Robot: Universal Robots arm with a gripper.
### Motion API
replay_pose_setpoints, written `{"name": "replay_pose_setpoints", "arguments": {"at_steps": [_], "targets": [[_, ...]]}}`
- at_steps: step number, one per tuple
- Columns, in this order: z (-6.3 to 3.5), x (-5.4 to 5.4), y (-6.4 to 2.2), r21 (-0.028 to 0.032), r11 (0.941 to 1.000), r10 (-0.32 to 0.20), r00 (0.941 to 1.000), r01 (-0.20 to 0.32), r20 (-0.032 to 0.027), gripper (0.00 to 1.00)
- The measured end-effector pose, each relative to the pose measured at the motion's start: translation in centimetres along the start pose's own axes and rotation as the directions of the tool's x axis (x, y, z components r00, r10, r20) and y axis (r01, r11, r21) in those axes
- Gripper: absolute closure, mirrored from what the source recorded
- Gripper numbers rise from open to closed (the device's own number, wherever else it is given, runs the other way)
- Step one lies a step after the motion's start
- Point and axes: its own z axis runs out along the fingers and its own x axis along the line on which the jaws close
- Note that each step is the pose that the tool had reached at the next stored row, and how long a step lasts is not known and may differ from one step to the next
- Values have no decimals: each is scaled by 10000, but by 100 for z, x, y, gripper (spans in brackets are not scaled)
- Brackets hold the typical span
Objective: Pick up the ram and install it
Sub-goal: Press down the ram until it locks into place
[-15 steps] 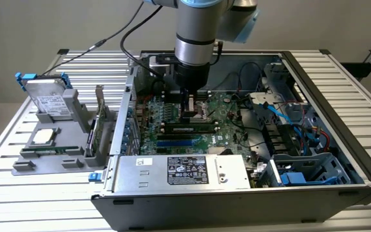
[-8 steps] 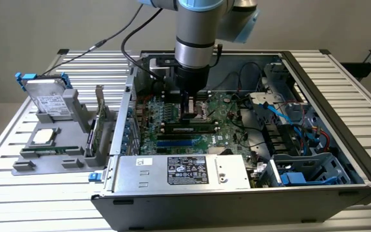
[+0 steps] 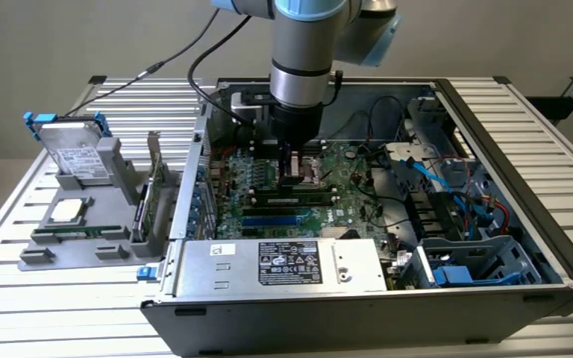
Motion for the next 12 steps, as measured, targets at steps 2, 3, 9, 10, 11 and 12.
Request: {"name": "replay_pose_setpoints", "arguments": {"at_steps": [2,3,9,10,11,12], "targets": [[-2,-1,0,4,10000,0,10000,0,9,90],[-8,-1,0,8,10000,1,10000,-1,16,90],[-154,35,10,4,10000,-1,10000,1,21,90],[-179,49,10,4,10000,-1,10000,1,27,90],[-192,67,6,5,10000,-2,10000,2,40,90],[-202,84,-2,5,10000,-3,10000,3,52,90]]}}
